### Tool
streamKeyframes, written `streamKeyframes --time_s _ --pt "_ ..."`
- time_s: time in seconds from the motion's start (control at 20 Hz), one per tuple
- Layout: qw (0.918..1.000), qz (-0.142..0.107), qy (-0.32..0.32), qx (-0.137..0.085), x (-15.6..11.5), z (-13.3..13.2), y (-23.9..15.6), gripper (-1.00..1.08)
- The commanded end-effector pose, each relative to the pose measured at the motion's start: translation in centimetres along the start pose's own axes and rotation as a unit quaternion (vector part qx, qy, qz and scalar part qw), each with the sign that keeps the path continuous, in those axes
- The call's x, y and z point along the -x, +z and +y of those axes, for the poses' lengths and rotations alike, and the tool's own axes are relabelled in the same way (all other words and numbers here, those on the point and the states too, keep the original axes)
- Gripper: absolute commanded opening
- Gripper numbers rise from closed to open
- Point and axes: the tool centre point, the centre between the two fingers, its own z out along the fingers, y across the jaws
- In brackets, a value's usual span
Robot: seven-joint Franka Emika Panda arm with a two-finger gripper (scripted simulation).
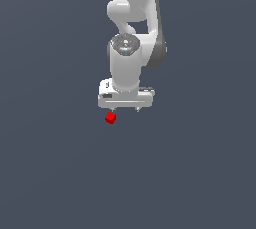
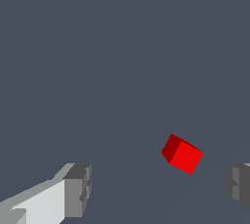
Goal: Pick up the red cube and move it to a goal position.
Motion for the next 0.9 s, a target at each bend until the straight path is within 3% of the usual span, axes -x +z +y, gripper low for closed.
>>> streamKeyframes --time_s 0.0,0.4,0.85 --pt "1.0 0.0 0.0 0.0 0.0 0.0 0.0 1.0" --pt "0.9995 0.001 0.03 -0.001 0.4 1.1 1.8 1.0" --pt "0.9911 0.004 0.133 -0.005 2.2 4.6 7.9 1.0"
